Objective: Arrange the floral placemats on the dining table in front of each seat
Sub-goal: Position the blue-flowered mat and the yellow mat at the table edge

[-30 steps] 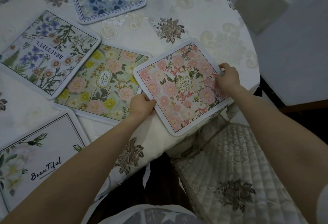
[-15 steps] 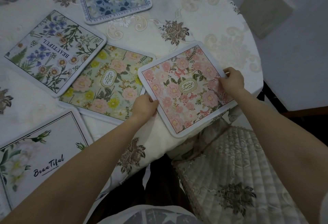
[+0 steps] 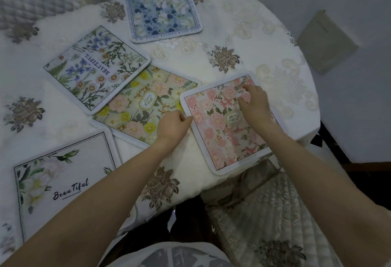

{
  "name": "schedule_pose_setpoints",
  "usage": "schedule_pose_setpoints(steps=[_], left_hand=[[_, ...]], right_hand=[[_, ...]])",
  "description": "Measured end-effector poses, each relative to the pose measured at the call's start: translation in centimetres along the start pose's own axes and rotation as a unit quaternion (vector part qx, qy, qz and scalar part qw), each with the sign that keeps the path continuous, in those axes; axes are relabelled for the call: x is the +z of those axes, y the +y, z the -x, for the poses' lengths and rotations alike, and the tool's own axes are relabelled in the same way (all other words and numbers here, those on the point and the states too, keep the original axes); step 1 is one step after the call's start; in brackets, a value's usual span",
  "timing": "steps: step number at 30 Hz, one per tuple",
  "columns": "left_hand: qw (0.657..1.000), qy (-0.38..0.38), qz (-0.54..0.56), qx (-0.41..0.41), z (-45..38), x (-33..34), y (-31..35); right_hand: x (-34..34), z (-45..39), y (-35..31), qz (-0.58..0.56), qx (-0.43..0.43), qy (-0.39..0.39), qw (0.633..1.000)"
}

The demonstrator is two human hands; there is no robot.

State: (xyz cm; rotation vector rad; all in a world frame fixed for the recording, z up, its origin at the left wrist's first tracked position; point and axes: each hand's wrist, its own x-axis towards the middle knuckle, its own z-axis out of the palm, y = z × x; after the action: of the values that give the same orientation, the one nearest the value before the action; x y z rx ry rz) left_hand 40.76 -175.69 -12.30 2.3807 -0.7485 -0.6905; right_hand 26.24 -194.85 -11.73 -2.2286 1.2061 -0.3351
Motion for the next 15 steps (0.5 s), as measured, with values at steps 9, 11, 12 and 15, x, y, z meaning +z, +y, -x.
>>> schedule_pose_setpoints(steps=[9, 11, 12, 15], left_hand=[[0.996, 0.089, 0.028, 0.004, 2.3, -9.1, -1.3], [0.992, 0.121, 0.032, 0.01, 3.3, -11.6, -2.1], [0.989, 0.143, 0.032, 0.015, 3.8, -12.8, -2.5], [0.978, 0.206, -0.009, 0.033, 5.7, -15.9, -4.3]], right_hand=[[2.6, 1.0, -11.2, -0.032, -0.157, -0.04, 0.986], [3.1, 1.3, -14.0, -0.025, -0.206, -0.048, 0.977], [3.3, 1.6, -15.4, -0.017, -0.231, -0.052, 0.971], [4.0, 2.6, -19.5, -0.011, -0.298, -0.058, 0.953]])
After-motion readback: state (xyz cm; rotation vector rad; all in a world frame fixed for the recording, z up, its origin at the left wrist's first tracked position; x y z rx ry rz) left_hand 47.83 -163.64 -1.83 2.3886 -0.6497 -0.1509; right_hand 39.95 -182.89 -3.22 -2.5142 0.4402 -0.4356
